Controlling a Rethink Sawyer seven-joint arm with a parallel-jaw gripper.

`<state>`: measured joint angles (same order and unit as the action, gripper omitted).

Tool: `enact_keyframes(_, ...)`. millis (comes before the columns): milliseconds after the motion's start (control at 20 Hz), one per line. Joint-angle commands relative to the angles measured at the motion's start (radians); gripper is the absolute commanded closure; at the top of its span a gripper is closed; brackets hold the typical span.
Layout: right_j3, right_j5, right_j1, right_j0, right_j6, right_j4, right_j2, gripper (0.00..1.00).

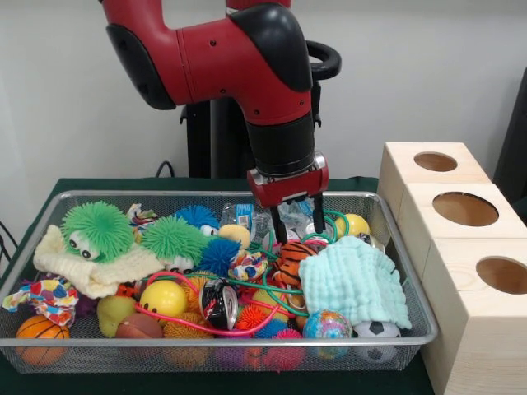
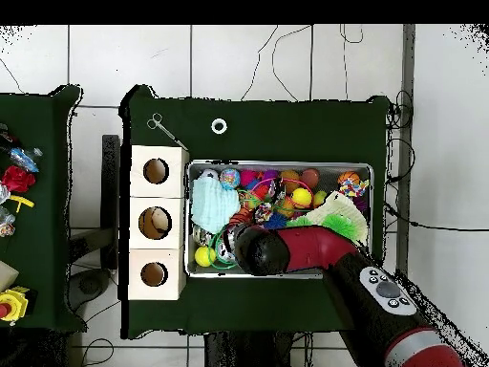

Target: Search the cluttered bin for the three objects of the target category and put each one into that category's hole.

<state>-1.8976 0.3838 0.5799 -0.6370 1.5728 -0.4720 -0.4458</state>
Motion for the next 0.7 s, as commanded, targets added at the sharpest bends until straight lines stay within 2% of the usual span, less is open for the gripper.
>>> enact_keyframes(50, -0.036, 0.05, -0.041, -0.025, -0.092, -0.092, -0.048, 0.0)
enact_keyframes(400, 0.002, 0.06, 0.014, 0.001, -0.078, -0.153, 0.007, 0.0)
enact_keyframes(700, 0.02, 0.072, 0.066, 0.008, -0.061, -0.156, -0.01, 0.0)
